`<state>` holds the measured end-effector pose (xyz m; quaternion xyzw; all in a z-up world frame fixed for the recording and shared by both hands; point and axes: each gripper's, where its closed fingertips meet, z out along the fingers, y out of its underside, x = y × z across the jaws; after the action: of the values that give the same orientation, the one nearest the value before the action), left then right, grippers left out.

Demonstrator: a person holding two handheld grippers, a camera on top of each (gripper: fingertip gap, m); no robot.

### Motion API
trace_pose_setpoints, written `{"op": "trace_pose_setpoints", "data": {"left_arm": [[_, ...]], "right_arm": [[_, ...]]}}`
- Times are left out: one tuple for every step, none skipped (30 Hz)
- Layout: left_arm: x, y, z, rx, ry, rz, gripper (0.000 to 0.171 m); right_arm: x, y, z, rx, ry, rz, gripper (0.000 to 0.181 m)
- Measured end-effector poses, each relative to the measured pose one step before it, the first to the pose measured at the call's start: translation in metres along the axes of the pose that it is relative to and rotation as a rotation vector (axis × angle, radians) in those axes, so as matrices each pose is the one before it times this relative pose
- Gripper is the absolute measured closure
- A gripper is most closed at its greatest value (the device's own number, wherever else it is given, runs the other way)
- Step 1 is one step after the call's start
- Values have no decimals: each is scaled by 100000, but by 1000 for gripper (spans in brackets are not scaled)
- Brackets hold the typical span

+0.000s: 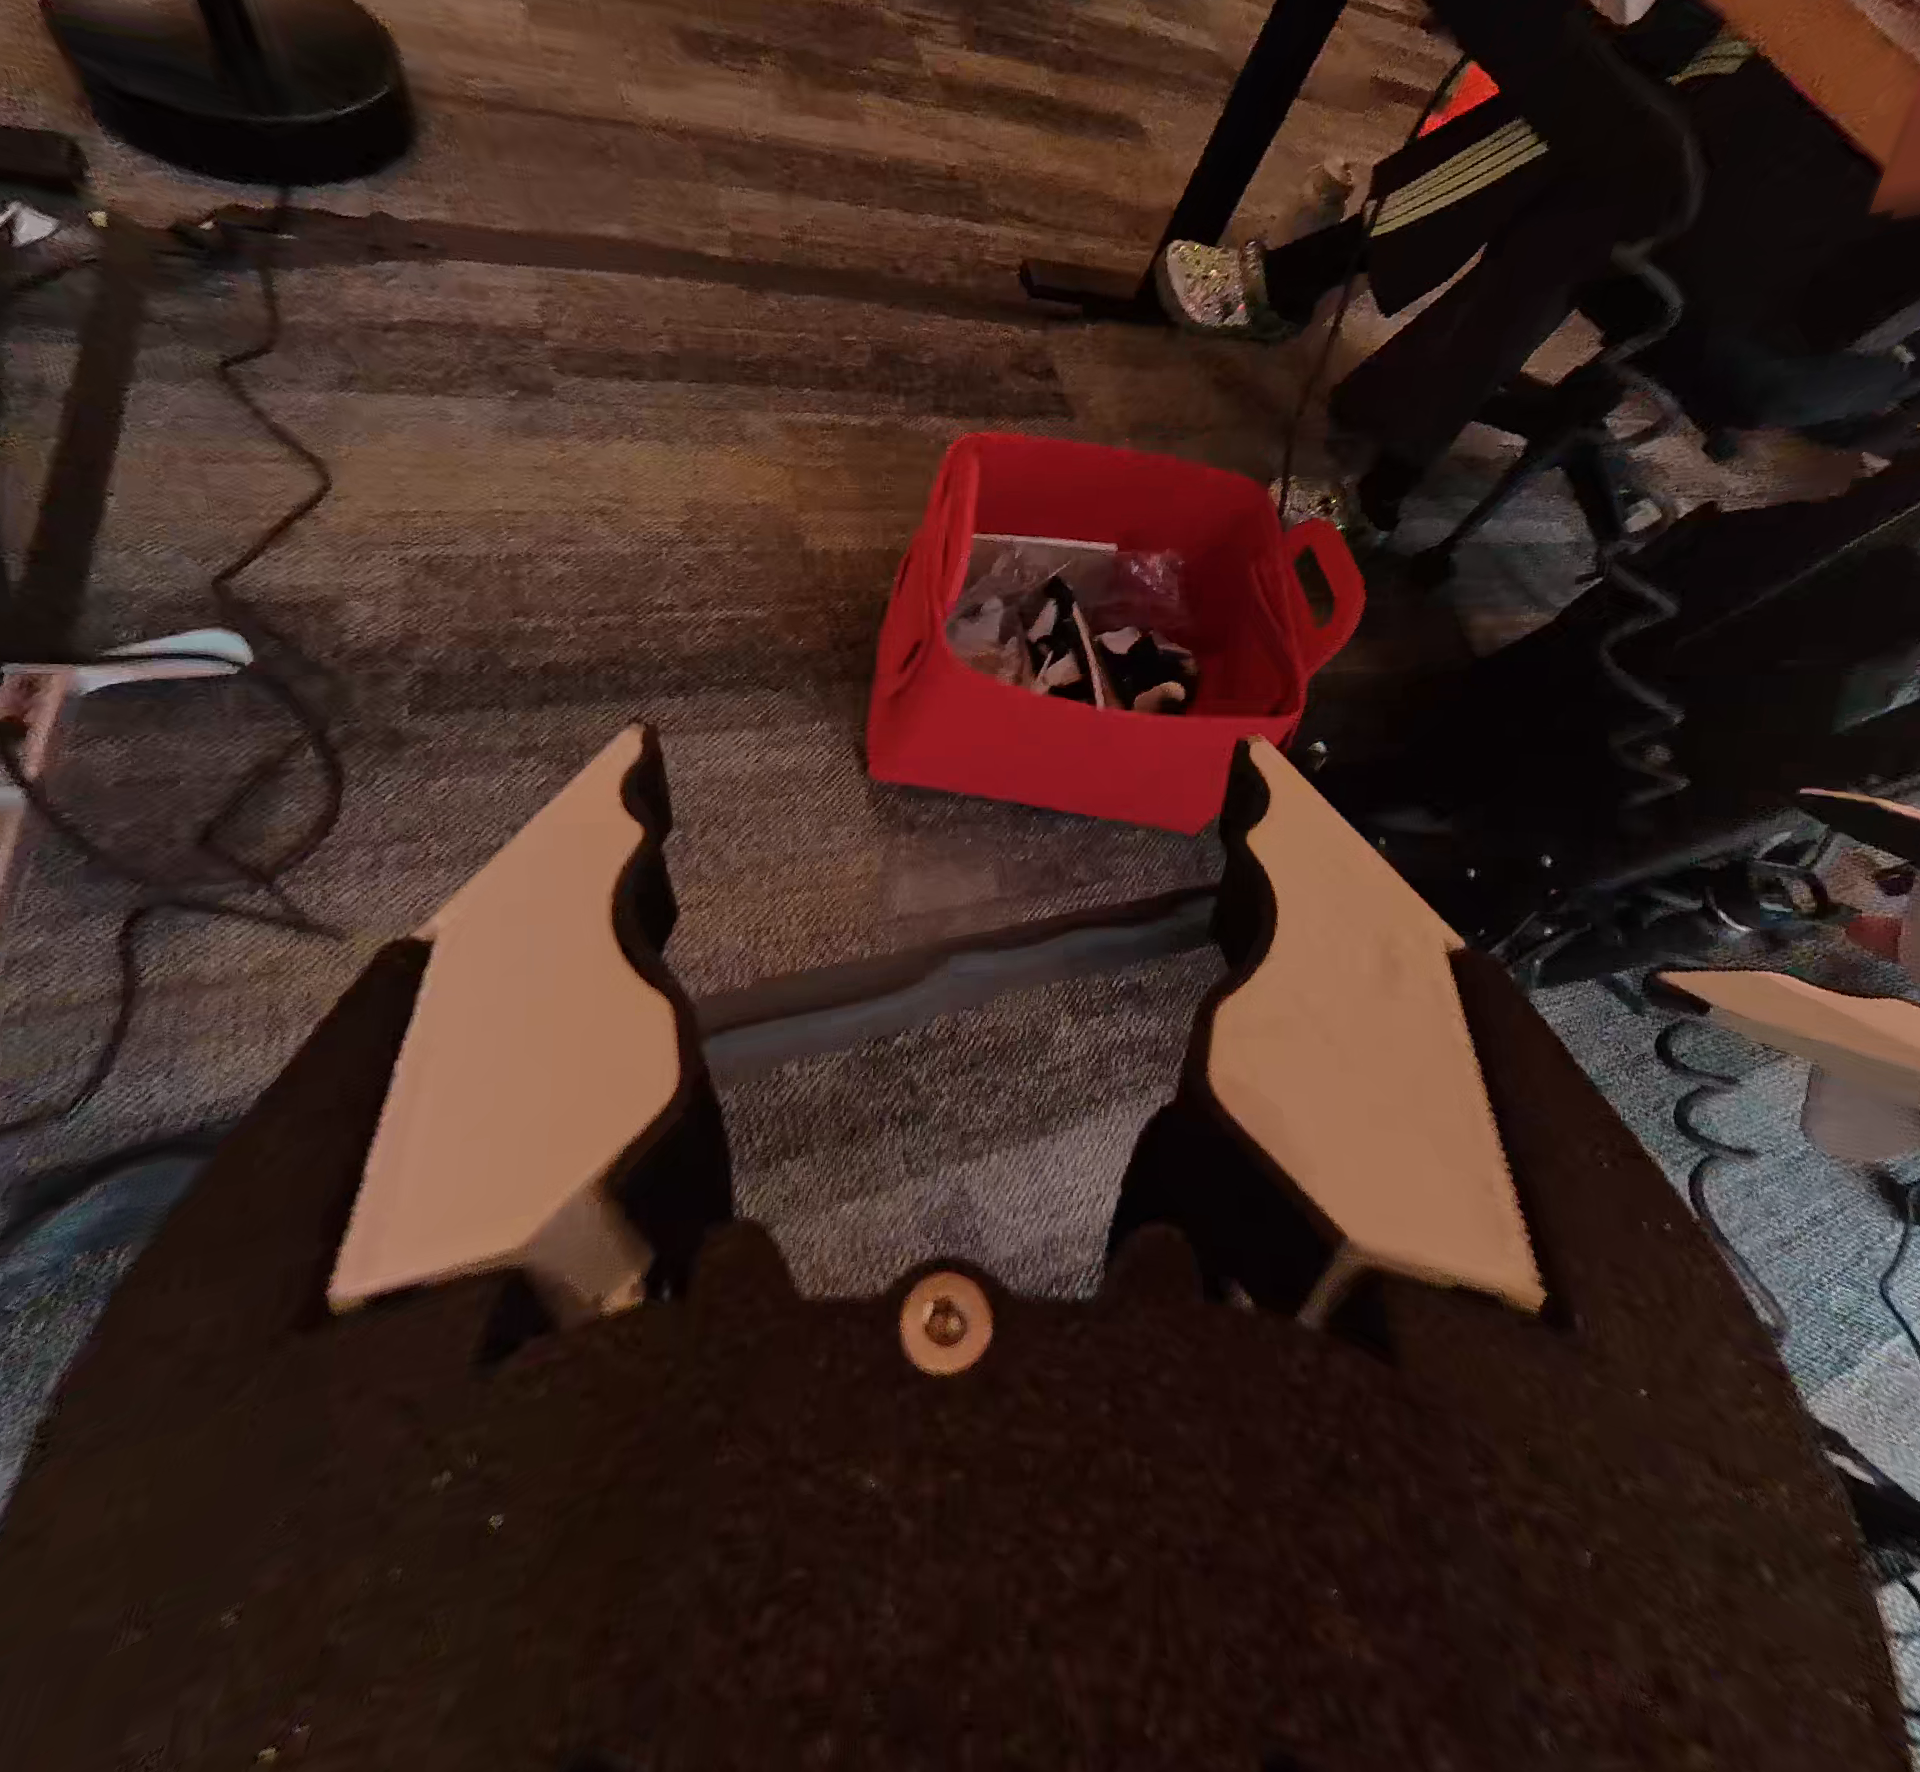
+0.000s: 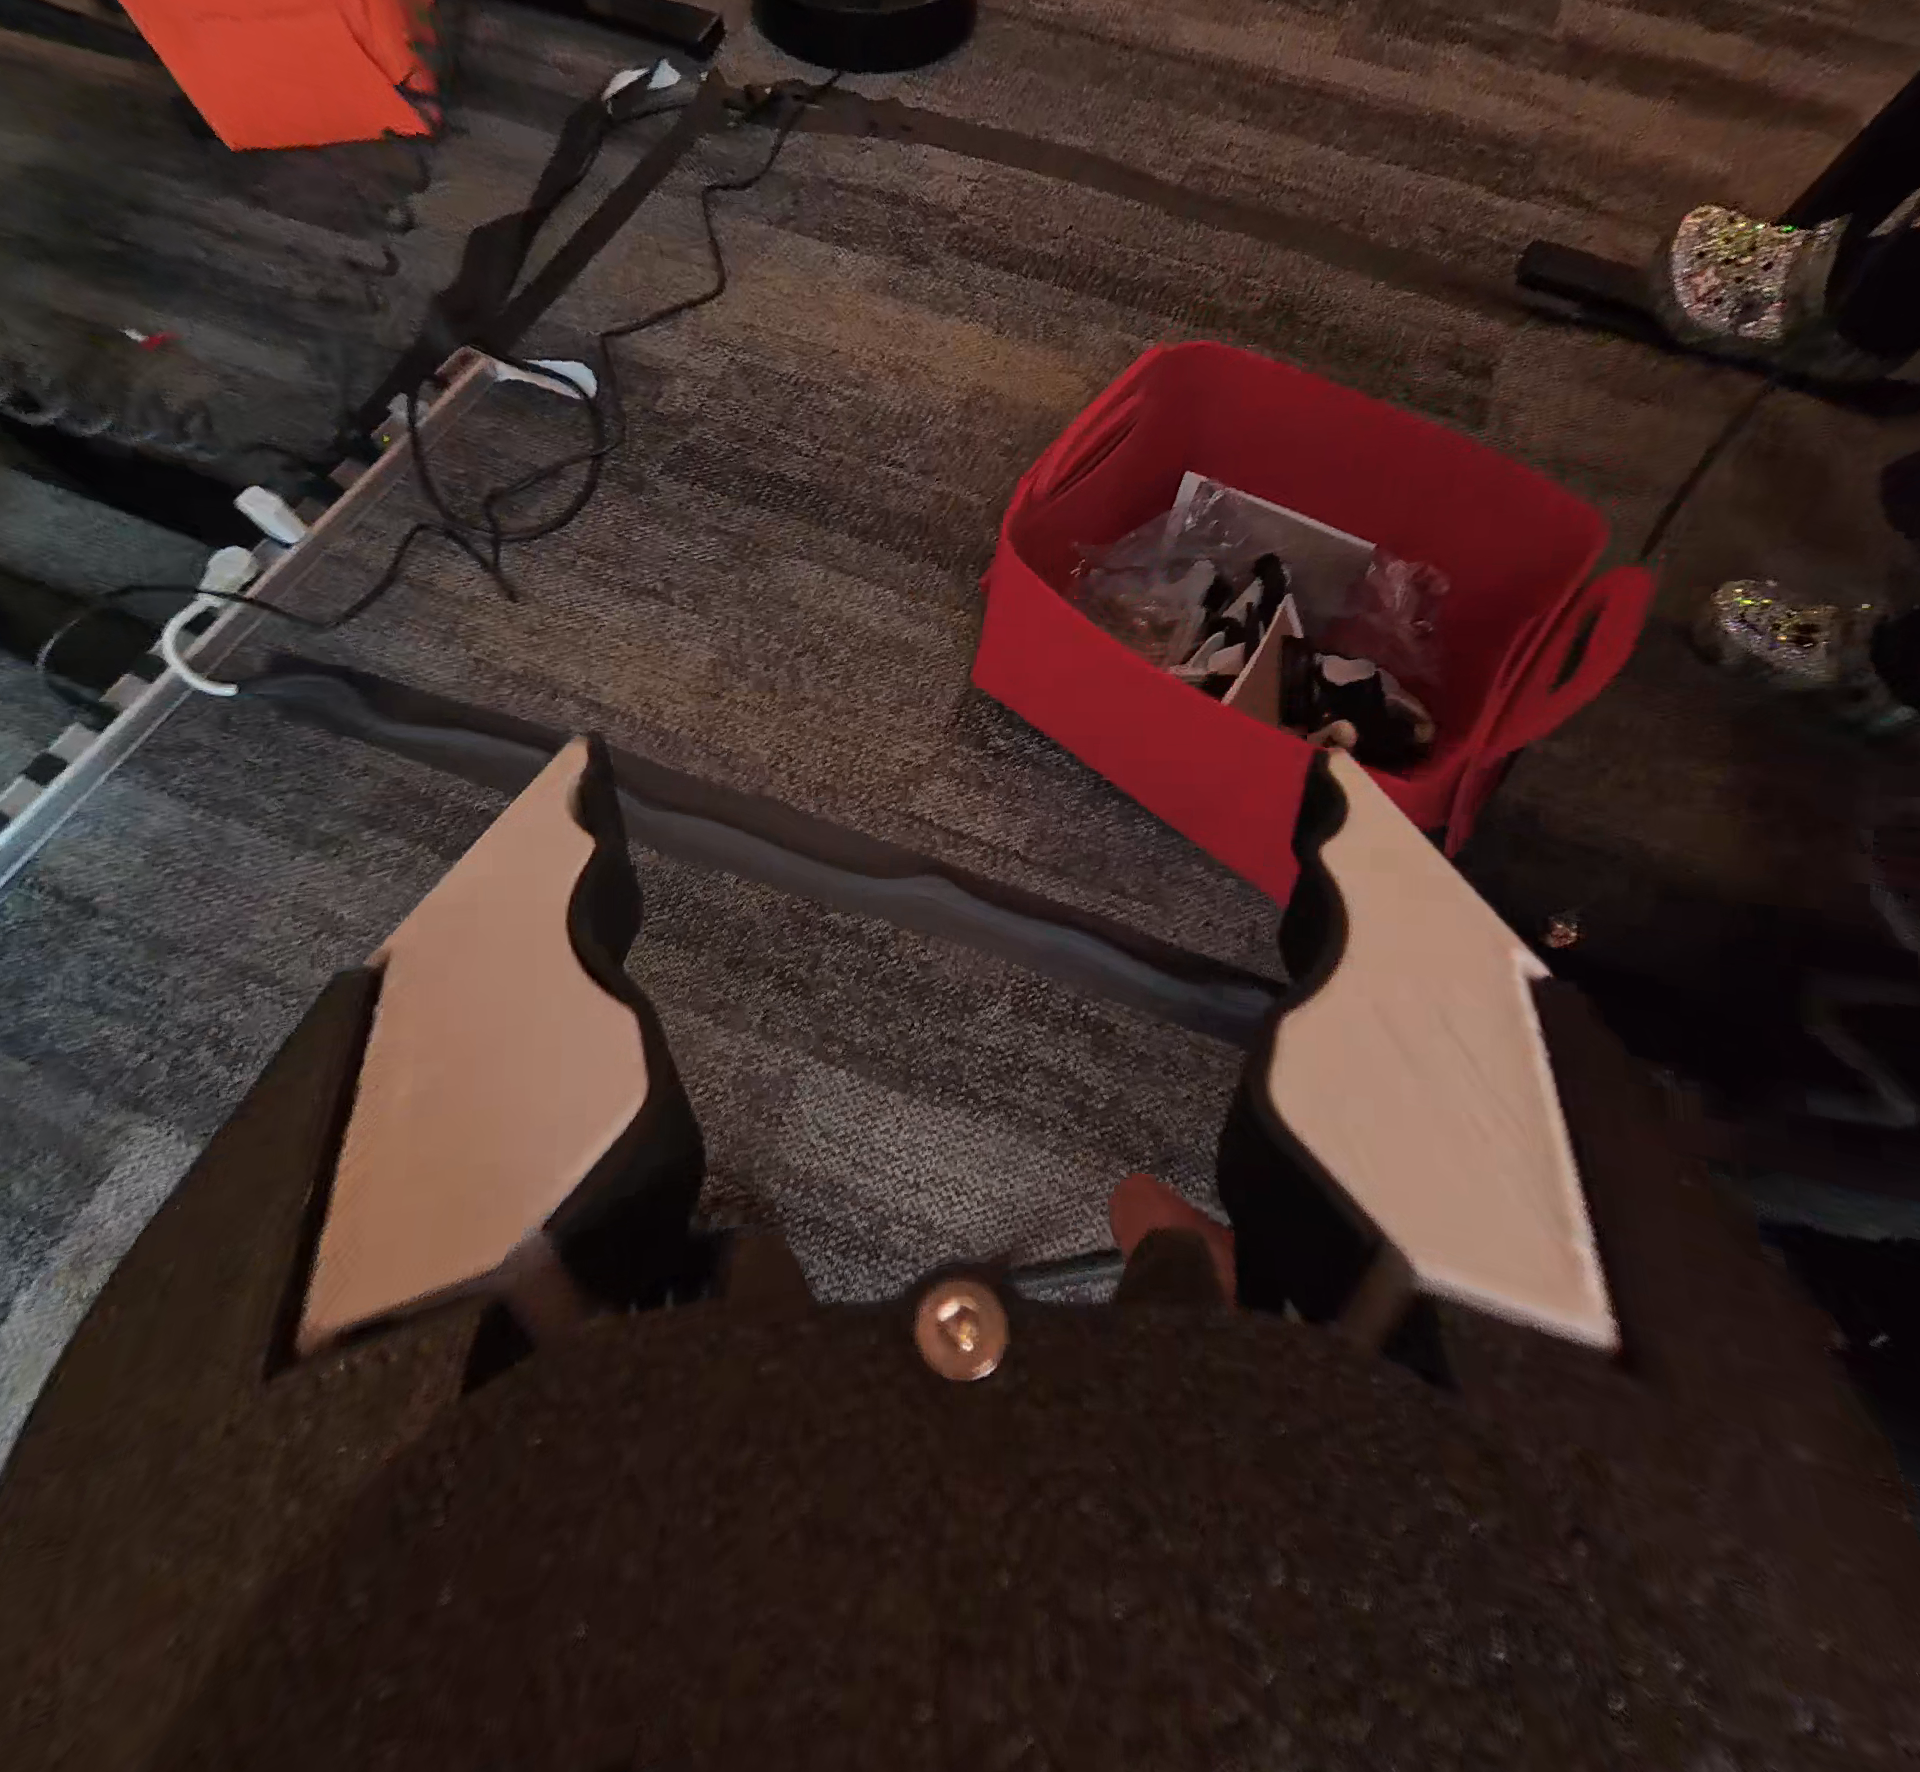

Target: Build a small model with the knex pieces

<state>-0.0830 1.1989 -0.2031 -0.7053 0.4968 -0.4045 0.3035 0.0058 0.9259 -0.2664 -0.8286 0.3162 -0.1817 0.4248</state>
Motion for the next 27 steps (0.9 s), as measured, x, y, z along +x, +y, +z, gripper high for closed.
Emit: {"op": "trace_pose_setpoints", "data": {"left_arm": [[501,-1448,2318,620,1897,998,67],[336,-1290,2185,243,1745,1161,67],[187,-1096,2062,-121,1676,729,67],[41,-919,1954,-333,1478,436,67],[-66,-763,1859,-570,1456,616,67],[-167,-589,1817,-1091,1348,1038,67],[-258,-408,1832,-1345,1418,1429,67],[-299,-265,1893,-1549,1771,1426,67],[-350,-150,1971,-1769,2037,1213,67],[-417,-115,2024,-1709,2232,1050,67],[-448,-136,2048,-1447,2507,812,67],[-480,-72,2035,-1788,2829,718,68],[-612,-66,1865,-2448,2405,1275,69],[-728,-209,1591,-2387,1942,1783,71],[-846,-329,1342,-1659,1408,1674,72],[-934,-323,1141,-1230,1159,1110,73],[-981,-178,1016,-1296,797,370,73],[-972,-91,919,-1405,698,-40,73],[-906,-44,826,-1369,597,-93,73],[-829,-78,732,-1126,393,311,73],[-738,-130,646,-896,204,730,73],[-587,-171,560,-817,323,615,73],[-488,-250,488,-488,320,239,73],[-418,-297,436,-75,160,24,73],[-323,-314,380,143,51,-149,73],[-246,-308,353,306,72,-289,73],[-168,-293,335,464,86,-356,73]], "right_arm": [[1381,-719,1047,-269,1183,974,56],[1234,-540,960,-623,1302,804,56],[1089,-444,876,-882,1291,1052,56],[925,-401,809,-1012,1128,1495,56],[811,-400,787,-943,1180,1564,56],[674,-416,805,-849,1084,1653,57],[578,-379,854,-892,977,1716,57],[539,-332,927,-981,1214,1536,58],[539,-324,981,-1029,1440,1356,58],[541,-311,1015,-1076,1624,1357,59],[517,-286,1065,-1129,1691,1852,60],[394,-210,1111,-1339,1300,2425,61],[282,-177,1174,-1430,1187,2460,61],[155,-189,1205,-1253,898,2261,61],[47,-205,1209,-1162,628,1892,62],[-43,-199,1170,-1136,418,1344,62],[-102,-217,1088,-1127,309,856,61],[-130,-265,967,-971,177,830,62],[-116,-296,839,-726,247,1074,61],[-114,-295,735,-567,197,1008,61],[-96,-241,653,-644,162,753,61],[-83,-187,585,-712,121,675,62],[-38,-173,526,-584,96,681,61],[-24,-183,453,-484,7,588,61],[-7,-237,394,-282,25,214,61],[8,-277,327,-118,22,-226,61],[36,-299,268,21,36,-333,61]]}}
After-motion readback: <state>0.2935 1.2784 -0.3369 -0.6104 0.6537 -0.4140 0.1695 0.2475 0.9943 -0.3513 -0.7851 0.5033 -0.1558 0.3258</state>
